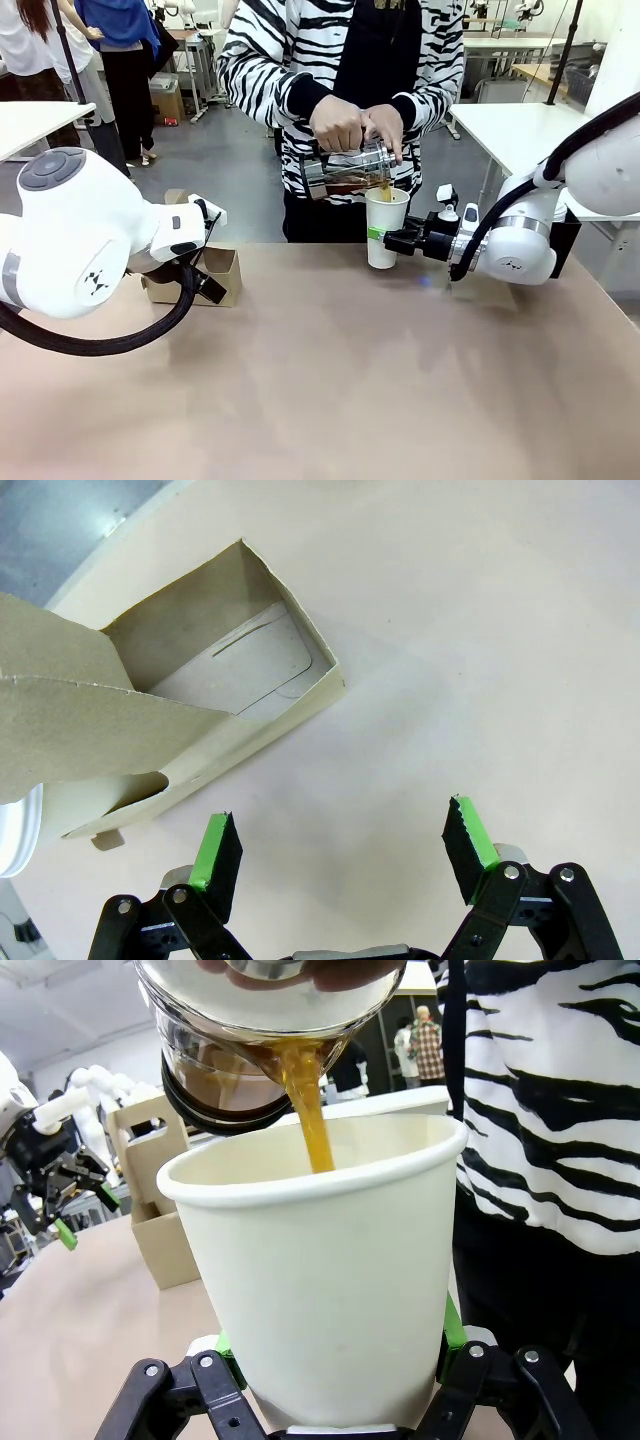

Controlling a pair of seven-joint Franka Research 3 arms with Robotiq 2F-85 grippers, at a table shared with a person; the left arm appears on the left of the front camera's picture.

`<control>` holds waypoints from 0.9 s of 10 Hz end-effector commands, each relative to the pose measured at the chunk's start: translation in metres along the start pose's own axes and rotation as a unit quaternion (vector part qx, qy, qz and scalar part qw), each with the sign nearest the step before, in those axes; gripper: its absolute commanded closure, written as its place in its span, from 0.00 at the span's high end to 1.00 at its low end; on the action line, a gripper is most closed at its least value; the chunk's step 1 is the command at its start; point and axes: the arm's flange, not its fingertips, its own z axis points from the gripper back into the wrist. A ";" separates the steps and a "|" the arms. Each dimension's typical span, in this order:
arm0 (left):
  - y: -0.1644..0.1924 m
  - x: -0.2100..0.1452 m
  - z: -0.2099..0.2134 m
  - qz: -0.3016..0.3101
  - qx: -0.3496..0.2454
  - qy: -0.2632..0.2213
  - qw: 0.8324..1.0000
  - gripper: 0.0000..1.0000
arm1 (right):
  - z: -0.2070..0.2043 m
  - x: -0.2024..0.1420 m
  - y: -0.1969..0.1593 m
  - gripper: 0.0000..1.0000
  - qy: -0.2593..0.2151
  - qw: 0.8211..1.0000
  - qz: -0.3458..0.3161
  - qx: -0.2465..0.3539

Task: Pour a drink into a cup and package it in a carrier.
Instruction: When a person places the Paper Cup Lid on the 600 ml Paper Cup , lift the 600 ml Paper Cup.

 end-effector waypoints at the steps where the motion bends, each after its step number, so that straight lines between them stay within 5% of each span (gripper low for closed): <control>1: 0.000 0.000 0.000 0.000 -0.001 -0.001 1.000 1.00 | -0.001 0.002 0.003 0.80 0.000 1.000 0.006 0.001; 9: 0.000 0.000 0.000 0.000 -0.001 -0.001 1.000 1.00 | -0.001 0.002 0.003 0.80 0.000 1.000 0.006 0.001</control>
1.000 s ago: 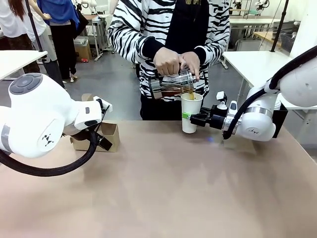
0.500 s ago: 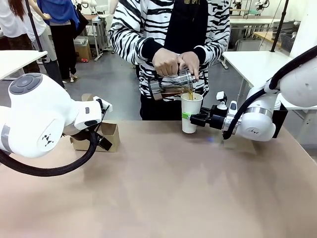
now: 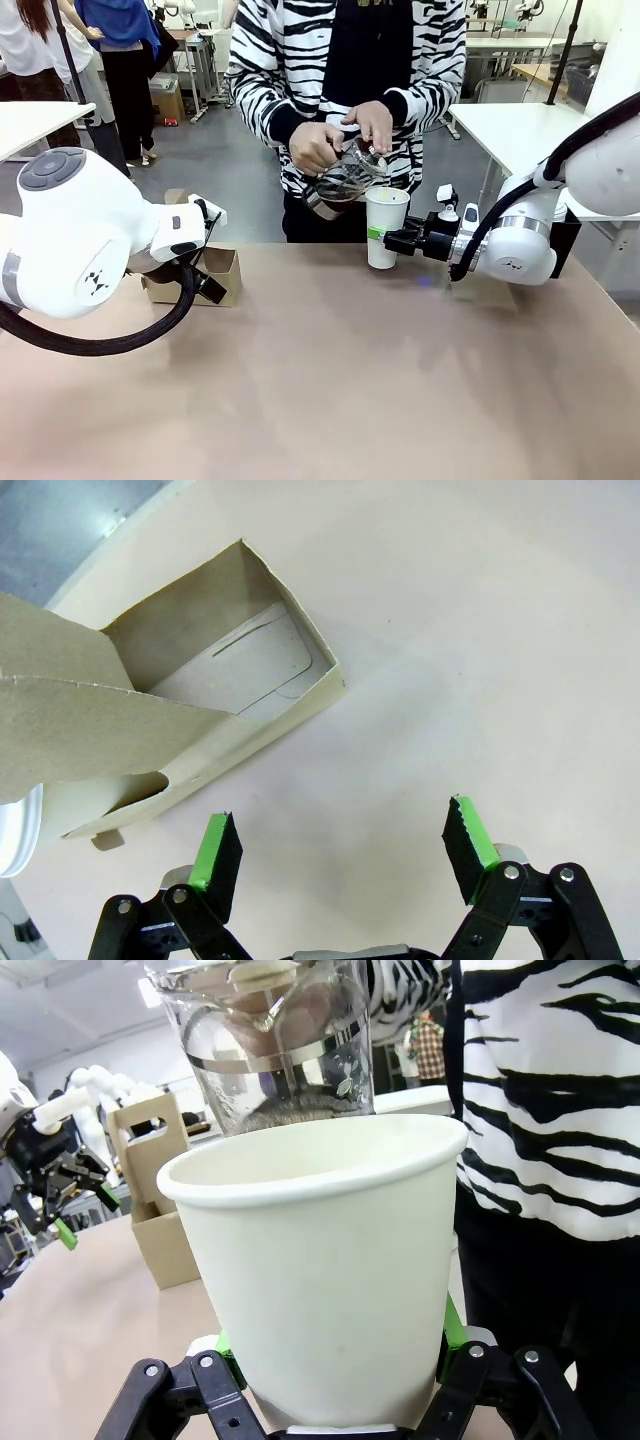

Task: Pour a drink into a cup and package it in a carrier.
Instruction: When a person places the Paper Cup Lid on the 600 ml Paper Cup , lift the 600 ml Paper Cup.

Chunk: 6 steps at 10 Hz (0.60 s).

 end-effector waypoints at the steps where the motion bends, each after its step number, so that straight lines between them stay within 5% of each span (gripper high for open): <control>1: 0.000 0.000 0.000 0.000 -0.001 -0.001 1.000 1.00 | -0.001 0.002 0.003 0.80 0.000 1.000 0.007 0.001; 6: 0.000 0.000 0.000 0.000 -0.001 -0.001 1.000 1.00 | -0.001 0.002 0.003 0.80 0.000 1.000 0.007 0.001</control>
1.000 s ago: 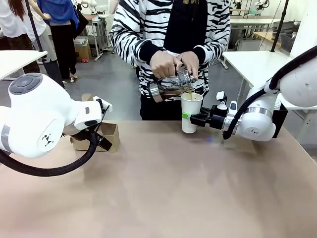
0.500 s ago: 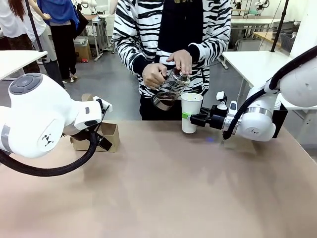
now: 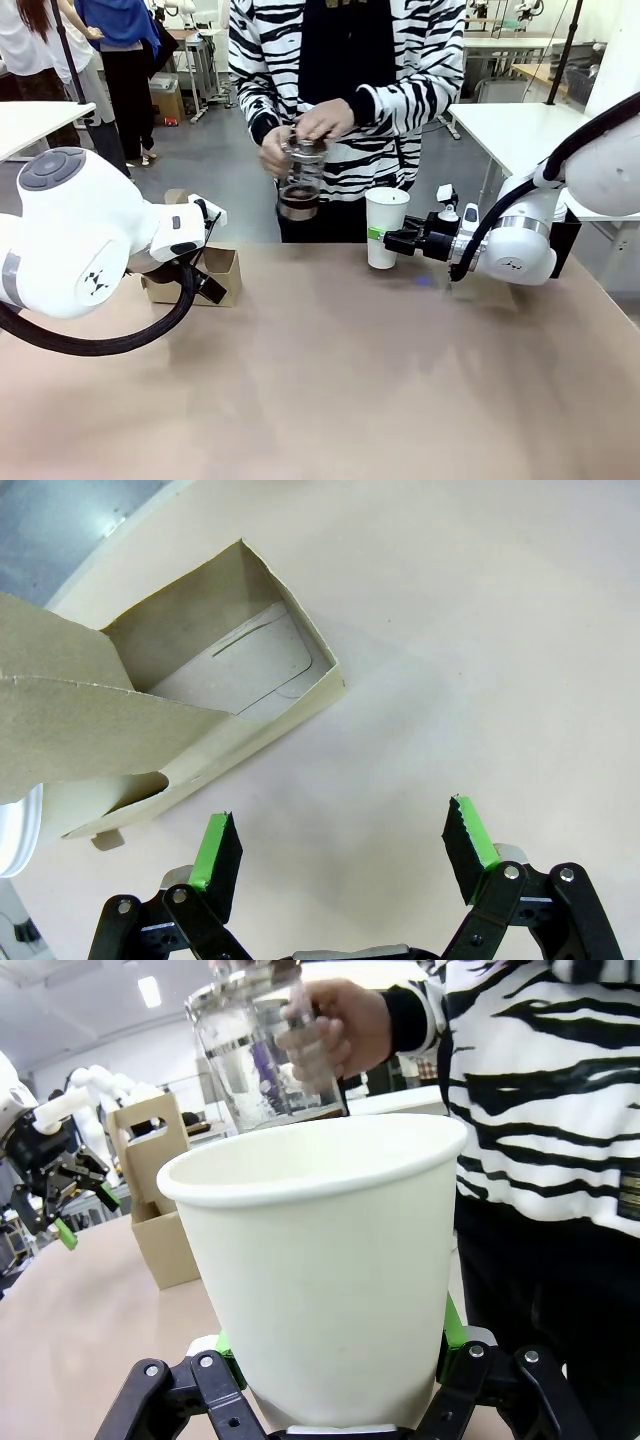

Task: Pour a drink into a cup and package it in a carrier.
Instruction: When a person places the Paper Cup Lid on the 600 ml Paper Cup , lift the 600 ml Paper Cup.

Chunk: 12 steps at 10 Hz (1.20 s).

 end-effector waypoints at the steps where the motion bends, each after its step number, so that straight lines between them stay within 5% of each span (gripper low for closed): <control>1: 0.000 0.000 0.000 0.000 -0.001 -0.001 1.000 1.00 | -0.001 0.002 0.003 0.80 0.000 1.000 0.007 0.001; 12: 0.000 0.000 0.000 0.000 -0.001 -0.001 1.000 1.00 | -0.001 0.002 0.003 0.80 0.000 1.000 0.007 0.001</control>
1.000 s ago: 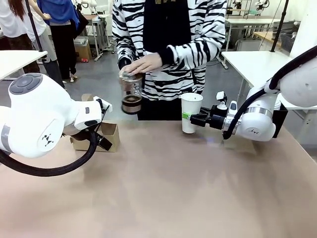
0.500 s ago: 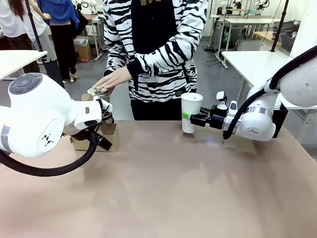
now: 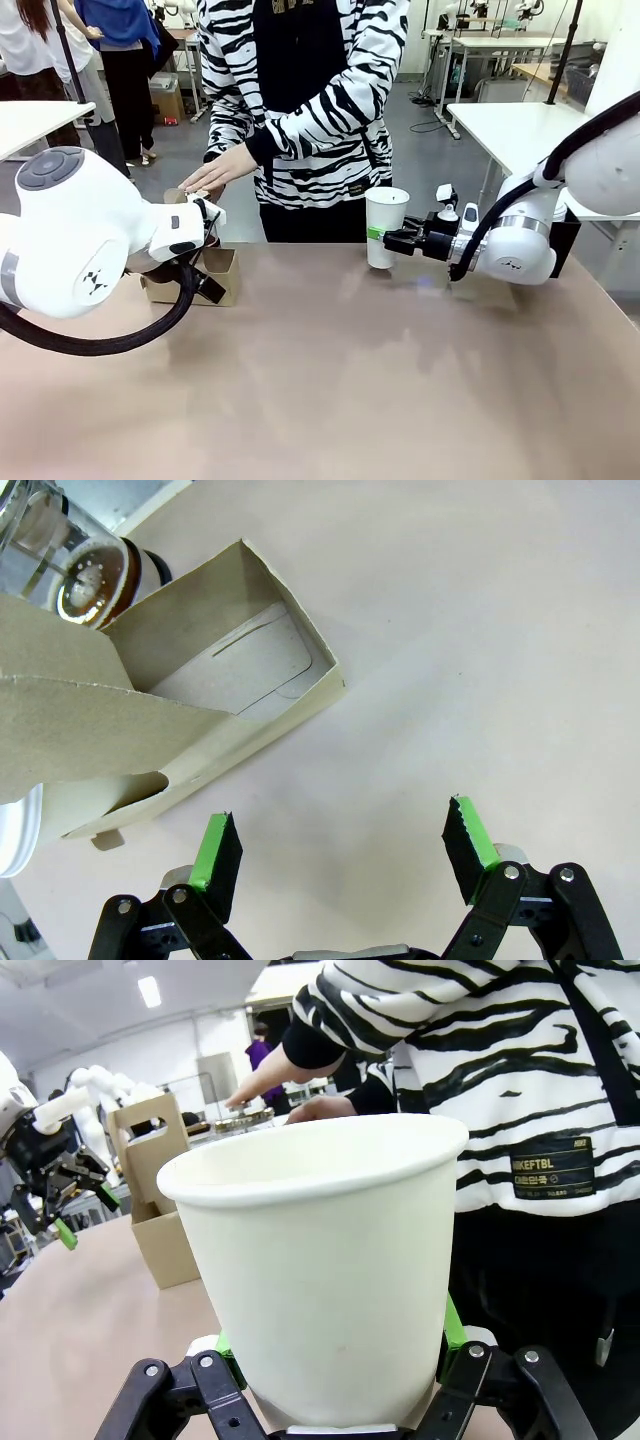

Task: Pour a drink into a cup and package it in a carrier.
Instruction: When a person places the Paper Cup Lid on the 600 ml Paper Cup , lift the 600 ml Paper Cup.

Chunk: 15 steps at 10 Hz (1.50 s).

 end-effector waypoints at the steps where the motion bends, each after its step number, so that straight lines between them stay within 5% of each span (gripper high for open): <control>1: 0.000 0.000 0.000 0.000 -0.001 -0.001 1.000 1.00 | -0.001 0.002 0.003 0.80 0.000 1.000 0.007 0.001; 15: 0.000 0.000 0.000 0.000 -0.001 -0.001 1.000 1.00 | -0.001 0.002 0.003 0.80 0.000 1.000 0.007 0.001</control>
